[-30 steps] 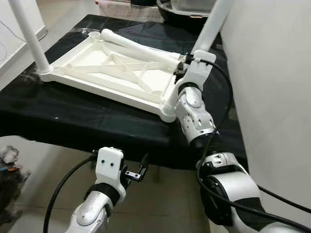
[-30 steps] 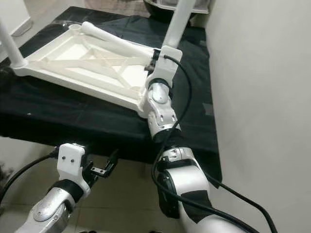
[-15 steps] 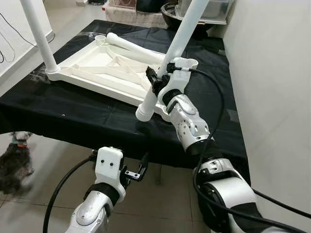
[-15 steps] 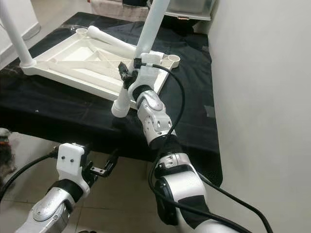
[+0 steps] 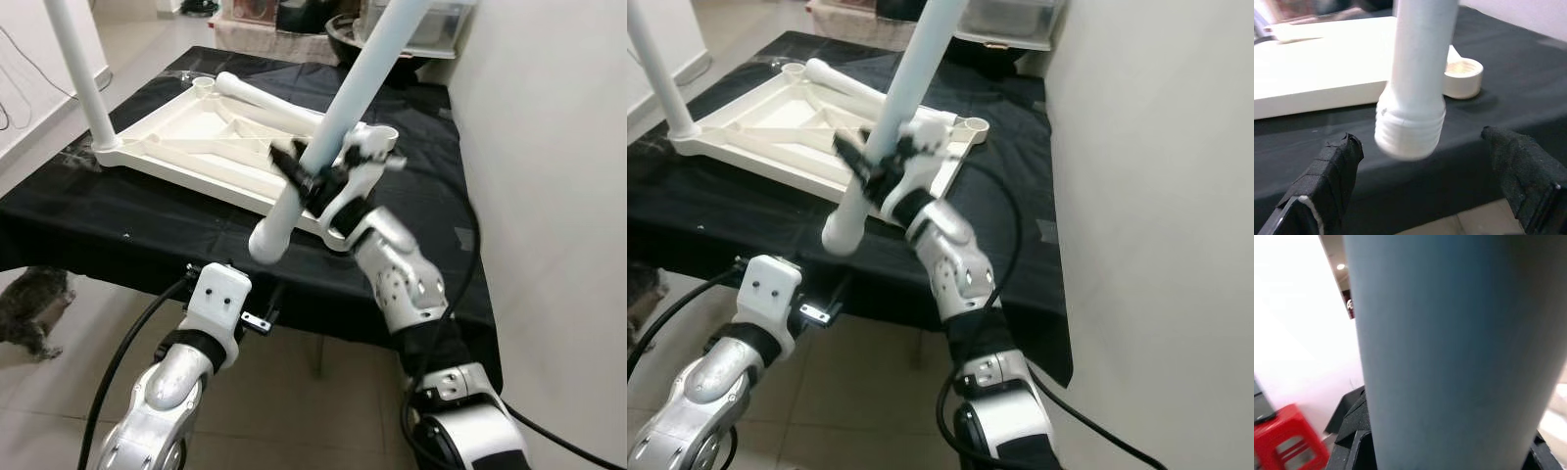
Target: Building children table
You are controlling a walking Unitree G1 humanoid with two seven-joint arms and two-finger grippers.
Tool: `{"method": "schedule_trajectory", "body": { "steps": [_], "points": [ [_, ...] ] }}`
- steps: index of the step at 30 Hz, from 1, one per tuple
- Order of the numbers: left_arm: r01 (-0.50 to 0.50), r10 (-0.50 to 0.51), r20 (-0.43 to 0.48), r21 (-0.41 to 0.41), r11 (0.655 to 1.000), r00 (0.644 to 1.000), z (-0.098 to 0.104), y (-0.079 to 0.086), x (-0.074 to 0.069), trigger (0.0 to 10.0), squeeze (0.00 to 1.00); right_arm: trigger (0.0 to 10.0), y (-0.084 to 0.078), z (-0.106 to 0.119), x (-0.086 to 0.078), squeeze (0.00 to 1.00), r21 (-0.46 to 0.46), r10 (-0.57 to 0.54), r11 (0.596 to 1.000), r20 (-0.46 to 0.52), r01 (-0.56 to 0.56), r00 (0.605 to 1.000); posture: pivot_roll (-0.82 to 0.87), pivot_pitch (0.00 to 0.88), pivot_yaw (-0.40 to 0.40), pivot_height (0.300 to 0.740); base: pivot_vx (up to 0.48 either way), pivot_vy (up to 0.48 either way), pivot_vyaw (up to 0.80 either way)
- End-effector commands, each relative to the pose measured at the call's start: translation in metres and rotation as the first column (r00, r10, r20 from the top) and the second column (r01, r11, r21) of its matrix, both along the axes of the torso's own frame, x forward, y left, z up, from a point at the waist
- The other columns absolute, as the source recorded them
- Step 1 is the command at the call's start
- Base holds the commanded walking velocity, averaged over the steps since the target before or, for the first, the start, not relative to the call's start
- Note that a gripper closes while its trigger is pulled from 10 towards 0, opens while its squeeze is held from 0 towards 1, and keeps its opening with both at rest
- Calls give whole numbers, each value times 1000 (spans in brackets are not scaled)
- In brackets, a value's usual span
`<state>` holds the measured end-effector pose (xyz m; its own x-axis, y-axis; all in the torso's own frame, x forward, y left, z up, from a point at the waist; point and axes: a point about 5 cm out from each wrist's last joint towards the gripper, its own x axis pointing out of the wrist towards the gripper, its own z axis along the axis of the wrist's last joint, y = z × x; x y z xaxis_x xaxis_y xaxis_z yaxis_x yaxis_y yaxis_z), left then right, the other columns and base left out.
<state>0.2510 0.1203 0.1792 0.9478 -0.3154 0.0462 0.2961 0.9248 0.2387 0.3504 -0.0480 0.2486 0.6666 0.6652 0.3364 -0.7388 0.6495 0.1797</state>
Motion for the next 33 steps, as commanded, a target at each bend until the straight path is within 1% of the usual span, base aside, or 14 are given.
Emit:
{"method": "schedule_trajectory", "body": {
  "steps": [1,4,7,14,21,23,25,26,27,28,29,33],
  "points": [
    [18,-17,-32,40,999,999,-5,-1,3,10000,0,10000,4,5,-9,0,-3,52,999,27,-52,998,75,89,-69,740,0,0,0],
    [27,-25,-31,51,998,999,-4,-2,5,10000,0,10000,4,2,-13,0,-12,70,997,19,-70,997,74,86,-67,740,0,0,0],
    [53,-49,-47,96,994,998,-9,-3,7,10000,0,10000,7,-5,-23,0,-39,125,991,-2,-125,992,75,83,-64,740,0,0,0],
    [61,-54,-62,112,992,997,-14,-4,9,10000,0,10000,11,-8,-35,0,-56,173,983,-17,-174,985,74,81,-66,740,0,0,0],
    [56,-49,-67,111,992,997,-16,-4,9,10000,0,10000,11,-8,-36,0,-60,177,982,-21,-178,984,74,81,-66,740,0,0,0],
    [54,-45,-89,104,993,995,-20,-3,9,10000,0,10000,11,-8,-38,0,-58,181,982,-26,-182,983,69,79,-65,740,0,0,0],
    [54,-45,-89,104,993,995,-20,-3,9,10000,0,10000,11,-8,-38,0,-58,181,982,-26,-182,983,69,79,-65,740,0,0,0],
    [59,-49,-99,102,993,994,-22,-3,9,9529,0,10000,11,-8,-39,0,-55,184,981,-29,-186,982,67,79,-65,740,0,0,0],
    [59,-48,-108,94,994,993,-25,-3,8,1843,0,10000,11,-7,-40,0,-54,187,981,-33,-189,982,68,80,-65,740,0,0,0],
    [59,-48,-108,94,994,993,-25,-3,8,1843,0,10000,11,-7,-40,0,-54,187,981,-33,-189,982,68,80,-65,740,0,0,0],
    [61,-50,-115,90,994,992,-27,-4,6,0,0,10000,11,-7,-41,0,-52,190,980,-38,-192,981,67,85,-66,740,0,0,0],
    [63,-52,-118,84,994,992,-30,-4,5,0,0,10000,11,-7,-42,0,-49,193,980,-44,-195,980,66,87,-67,740,0,0,0]
  ]
}}
